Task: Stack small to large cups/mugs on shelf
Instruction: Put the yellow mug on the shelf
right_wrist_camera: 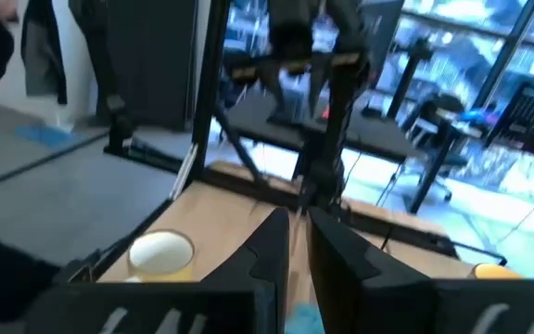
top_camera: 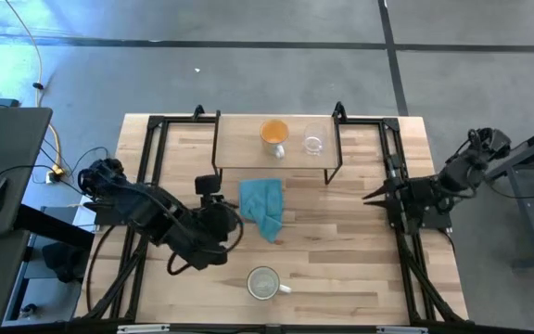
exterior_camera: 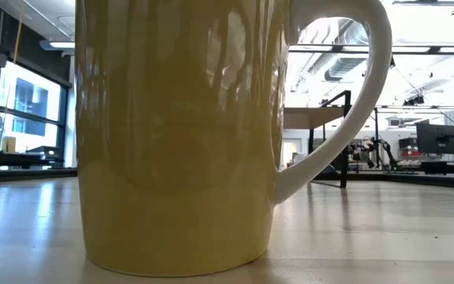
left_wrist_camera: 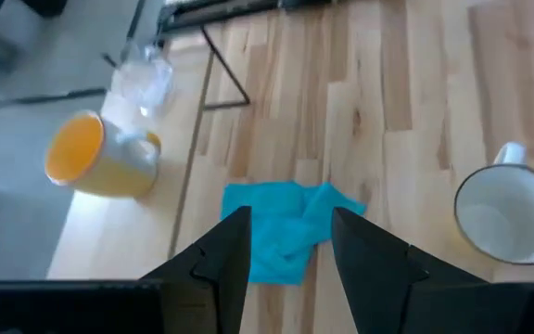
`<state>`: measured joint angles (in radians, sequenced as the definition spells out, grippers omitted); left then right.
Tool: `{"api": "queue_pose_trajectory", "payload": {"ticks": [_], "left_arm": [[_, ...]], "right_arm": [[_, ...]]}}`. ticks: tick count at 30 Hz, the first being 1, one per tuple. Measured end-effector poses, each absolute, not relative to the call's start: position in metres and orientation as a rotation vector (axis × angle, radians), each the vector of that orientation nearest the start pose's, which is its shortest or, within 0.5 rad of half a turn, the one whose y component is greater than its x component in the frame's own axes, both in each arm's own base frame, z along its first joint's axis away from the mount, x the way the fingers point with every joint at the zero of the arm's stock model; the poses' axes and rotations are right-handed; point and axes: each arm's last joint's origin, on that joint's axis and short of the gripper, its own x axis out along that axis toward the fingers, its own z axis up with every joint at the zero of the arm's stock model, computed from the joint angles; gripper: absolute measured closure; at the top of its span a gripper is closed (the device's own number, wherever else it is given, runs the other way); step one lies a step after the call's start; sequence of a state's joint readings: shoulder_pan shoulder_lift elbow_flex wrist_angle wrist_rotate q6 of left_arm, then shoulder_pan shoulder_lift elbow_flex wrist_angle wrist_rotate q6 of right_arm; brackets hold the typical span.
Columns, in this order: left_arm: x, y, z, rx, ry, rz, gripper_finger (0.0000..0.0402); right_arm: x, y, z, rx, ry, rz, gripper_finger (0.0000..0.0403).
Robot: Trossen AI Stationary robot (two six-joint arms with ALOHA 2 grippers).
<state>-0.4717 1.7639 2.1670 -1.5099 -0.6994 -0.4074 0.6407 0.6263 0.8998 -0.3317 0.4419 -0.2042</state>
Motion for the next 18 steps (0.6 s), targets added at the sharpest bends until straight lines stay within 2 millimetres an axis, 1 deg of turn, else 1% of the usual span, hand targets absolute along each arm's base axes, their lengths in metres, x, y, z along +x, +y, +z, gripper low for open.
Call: {"api": "queue_pose_trajectory", "payload": {"ticks": [3,6,9,11,14,18], "left_arm": [[0.297,-0.131,0.411,0.229,0.861,0.393,0.0263],[0.31,-0.137,0.38,0.231,0.862,0.391,0.0263],[0.315,-0.14,0.352,0.23,0.856,0.387,0.0263],[0.316,-0.14,0.338,0.223,0.849,0.385,0.0263],[0.314,-0.14,0.324,0.163,0.818,0.349,0.0263],[0.31,-0.141,0.313,0.071,0.787,0.254,0.0263]], "right_arm": [[0.099,0.058,0.364,-0.228,-0.017,0.191,0.037],[0.099,0.057,0.353,-0.234,-0.05,0.166,0.037],[0.101,0.059,0.347,-0.239,-0.07,0.163,0.037],[0.102,0.06,0.346,-0.233,-0.082,0.161,0.037],[0.102,0.06,0.346,-0.223,-0.087,0.161,0.037],[0.104,0.061,0.345,-0.19,-0.079,0.163,0.037]]}}
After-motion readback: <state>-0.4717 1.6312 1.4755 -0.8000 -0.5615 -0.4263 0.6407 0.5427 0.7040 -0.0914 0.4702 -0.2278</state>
